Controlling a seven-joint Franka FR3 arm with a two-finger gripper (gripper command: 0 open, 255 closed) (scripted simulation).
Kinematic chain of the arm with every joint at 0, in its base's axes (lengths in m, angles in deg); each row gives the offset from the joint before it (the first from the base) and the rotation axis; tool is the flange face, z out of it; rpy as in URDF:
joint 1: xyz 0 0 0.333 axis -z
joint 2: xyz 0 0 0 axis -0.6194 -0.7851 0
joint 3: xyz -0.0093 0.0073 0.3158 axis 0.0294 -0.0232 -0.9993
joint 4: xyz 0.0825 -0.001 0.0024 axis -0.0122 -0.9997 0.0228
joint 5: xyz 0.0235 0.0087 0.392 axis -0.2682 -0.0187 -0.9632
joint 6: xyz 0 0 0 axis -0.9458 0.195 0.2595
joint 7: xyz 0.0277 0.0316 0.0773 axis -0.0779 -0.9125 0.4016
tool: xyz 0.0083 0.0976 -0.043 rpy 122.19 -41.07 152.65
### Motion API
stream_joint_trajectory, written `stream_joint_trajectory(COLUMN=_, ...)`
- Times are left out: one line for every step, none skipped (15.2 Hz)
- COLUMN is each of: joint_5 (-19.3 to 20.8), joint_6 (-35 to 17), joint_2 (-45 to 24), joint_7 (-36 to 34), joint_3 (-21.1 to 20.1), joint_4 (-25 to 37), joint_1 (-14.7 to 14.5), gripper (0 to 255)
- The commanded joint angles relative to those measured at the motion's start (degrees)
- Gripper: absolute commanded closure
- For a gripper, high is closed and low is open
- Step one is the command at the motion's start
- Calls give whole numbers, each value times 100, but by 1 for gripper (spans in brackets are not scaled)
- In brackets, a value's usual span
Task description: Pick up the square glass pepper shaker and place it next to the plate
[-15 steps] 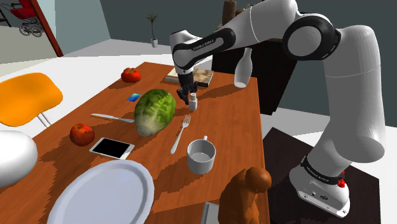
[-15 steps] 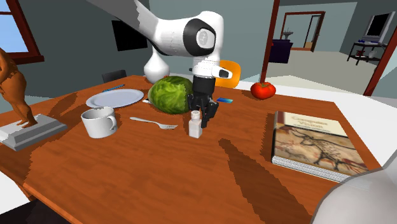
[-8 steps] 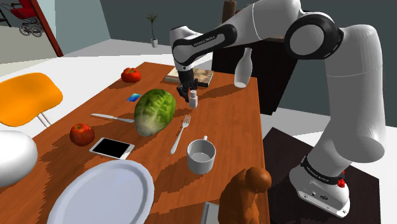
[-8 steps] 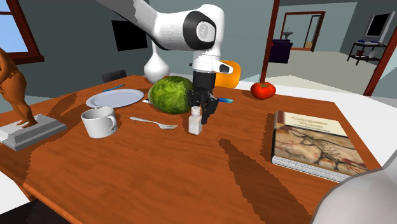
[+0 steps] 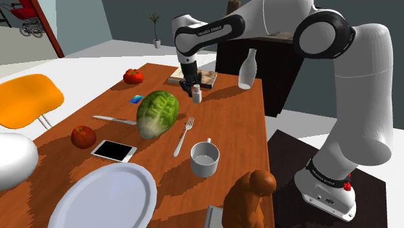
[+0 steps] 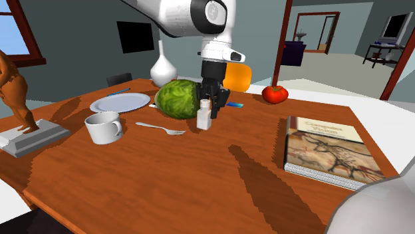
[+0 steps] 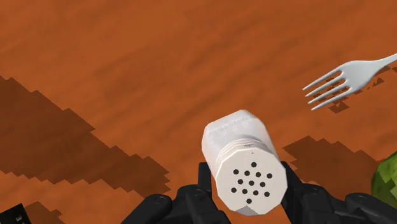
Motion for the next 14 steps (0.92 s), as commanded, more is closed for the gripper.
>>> stream_joint_trajectory(joint_5=-3, joint_6=143, joint_2=36, joint_7=-5, joint_3=-5, joint_4=104, joint_1=-8, gripper=255)
stream_joint_trajectory(joint_5=-4, joint_6=212, joint_2=52, joint_7=-3, joint_3=-5, joint_4=157, joint_1=-9, gripper=255)
stream_joint_trajectory(joint_5=-6, joint_6=282, joint_2=67, joint_7=0, joint_3=-6, joint_4=212, joint_1=-10, gripper=255)
stream_joint_trajectory(joint_5=-7, joint_6=352, joint_2=80, joint_7=2, joint_3=-6, joint_4=269, joint_1=-10, gripper=255)
stream_joint_trajectory(joint_5=-8, joint_6=422, joint_2=92, joint_7=5, joint_3=-7, joint_4=328, joint_1=-11, gripper=255)
stream_joint_trajectory(joint_5=-9, joint_6=494, joint_2=103, joint_7=7, joint_3=-7, joint_4=389, joint_1=-12, gripper=255)
stream_joint_trajectory(joint_5=-10, joint_6=566, joint_2=112, joint_7=9, joint_3=-7, joint_4=452, joint_1=-13, gripper=255)
stream_joint_trajectory(joint_5=-11, joint_6=639, joint_2=120, joint_7=11, joint_3=-8, joint_4=517, joint_1=-14, gripper=255)
stream_joint_trajectory(joint_5=-11, joint_6=712, joint_2=126, joint_7=14, joint_3=-8, joint_4=584, joint_1=-15, gripper=255)
stream_joint_trajectory(joint_5=-12, joint_6=787, joint_2=131, joint_7=16, joint_3=-8, joint_4=653, joint_1=-16, gripper=255)
stream_joint_trajectory(joint_5=-12, joint_6=862, joint_2=134, joint_7=18, joint_3=-9, joint_4=725, joint_1=-17, gripper=255)
stream_joint_trajectory(joint_5=-13, joint_6=938, joint_2=136, joint_7=21, joint_3=-9, joint_4=799, joint_1=-18, gripper=255)
stream_joint_trajectory(joint_5=-13, joint_6=1015, joint_2=136, joint_7=23, joint_3=-9, joint_4=876, joint_1=-19, gripper=255)
stream_joint_trajectory(joint_5=-13, joint_6=1092, joint_2=135, joint_7=25, joint_3=-9, joint_4=956, joint_1=-21, gripper=255)
